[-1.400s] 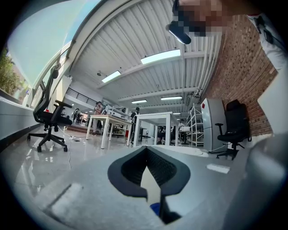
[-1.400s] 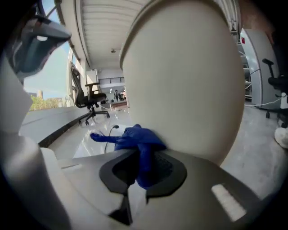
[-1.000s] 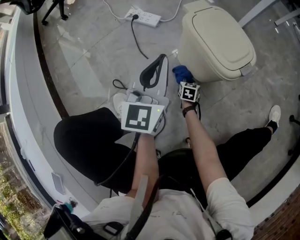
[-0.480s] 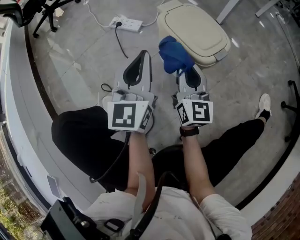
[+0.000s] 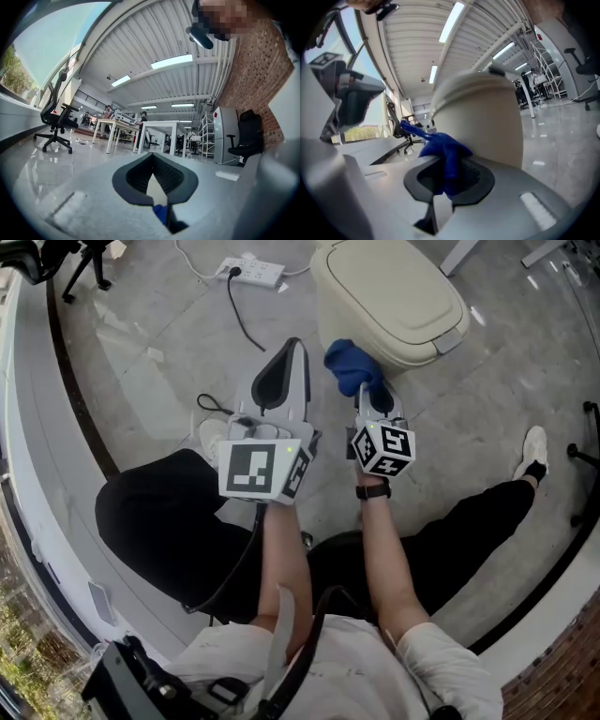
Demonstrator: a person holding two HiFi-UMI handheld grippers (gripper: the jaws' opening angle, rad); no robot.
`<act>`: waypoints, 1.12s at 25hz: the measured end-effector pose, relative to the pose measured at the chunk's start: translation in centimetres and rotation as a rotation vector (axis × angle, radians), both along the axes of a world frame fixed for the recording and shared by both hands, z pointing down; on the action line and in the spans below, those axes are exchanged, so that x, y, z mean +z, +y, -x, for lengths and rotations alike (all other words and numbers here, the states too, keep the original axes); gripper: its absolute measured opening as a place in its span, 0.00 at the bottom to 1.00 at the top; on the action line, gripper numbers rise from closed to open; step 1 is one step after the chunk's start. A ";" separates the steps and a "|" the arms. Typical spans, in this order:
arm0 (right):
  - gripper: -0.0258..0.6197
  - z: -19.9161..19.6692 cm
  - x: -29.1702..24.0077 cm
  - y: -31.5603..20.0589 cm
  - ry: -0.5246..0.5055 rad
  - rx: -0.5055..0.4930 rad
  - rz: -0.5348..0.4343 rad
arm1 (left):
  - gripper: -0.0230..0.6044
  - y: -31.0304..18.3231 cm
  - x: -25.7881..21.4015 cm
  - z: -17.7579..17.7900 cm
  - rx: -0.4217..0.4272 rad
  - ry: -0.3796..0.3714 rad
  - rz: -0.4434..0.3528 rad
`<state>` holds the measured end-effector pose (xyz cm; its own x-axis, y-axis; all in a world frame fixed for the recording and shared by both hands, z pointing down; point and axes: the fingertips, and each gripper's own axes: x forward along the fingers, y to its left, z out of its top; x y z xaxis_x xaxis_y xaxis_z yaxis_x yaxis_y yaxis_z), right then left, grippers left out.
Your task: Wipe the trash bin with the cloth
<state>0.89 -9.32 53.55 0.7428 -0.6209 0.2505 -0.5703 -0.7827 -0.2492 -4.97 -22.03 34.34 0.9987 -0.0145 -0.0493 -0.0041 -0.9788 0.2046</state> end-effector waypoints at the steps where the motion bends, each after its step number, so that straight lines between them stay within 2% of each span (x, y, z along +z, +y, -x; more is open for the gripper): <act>1: 0.10 -0.4 2.8 0.2 -0.047 0.004 0.030 | 0.04 -0.1 0.4 -0.1 -0.007 -0.011 -0.008; 5: 0.10 -1.5 12.6 -0.6 -0.187 -0.051 0.172 | 0.04 -0.7 1.7 -0.5 -0.045 -0.045 -0.031; 9: 0.10 -1.5 19.8 -0.9 -0.292 -0.122 0.323 | 0.04 -1.2 2.4 -0.4 -0.094 -0.070 -0.049; 12: 0.10 -1.3 23.1 -0.1 -0.301 -0.195 0.415 | 0.04 -0.9 2.7 0.1 -0.129 -0.081 -0.061; 14: 0.10 -1.1 23.5 0.5 -0.295 -0.243 0.441 | 0.04 -0.9 2.9 0.5 -0.160 -0.093 -0.073; 17: 0.10 -0.2 19.9 -0.1 -0.268 -0.280 0.383 | 0.04 -1.6 1.7 0.7 -0.230 -0.094 -0.096; 20: 0.10 1.2 12.6 -1.8 -0.174 -0.344 0.292 | 0.04 -1.6 -0.7 0.6 -0.296 -0.074 -0.141; 23: 0.10 3.1 3.8 -2.9 -0.043 -0.428 0.190 | 0.04 -1.0 -2.6 1.6 -0.374 -0.049 -0.150; 25: 0.10 4.5 -2.7 -3.0 0.080 -0.483 0.130 | 0.04 -0.4 -3.3 2.3 -0.421 -0.031 -0.141; 28: 0.10 5.8 -10.8 -1.4 0.233 -0.536 0.030 | 0.04 0.6 -3.8 3.5 -0.497 -0.005 -0.119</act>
<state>-4.86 -10.76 42.75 0.3642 -0.9205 0.1417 -0.9258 -0.3743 -0.0523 -8.46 -21.40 30.52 0.8728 -0.4824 -0.0744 -0.4758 -0.8749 0.0905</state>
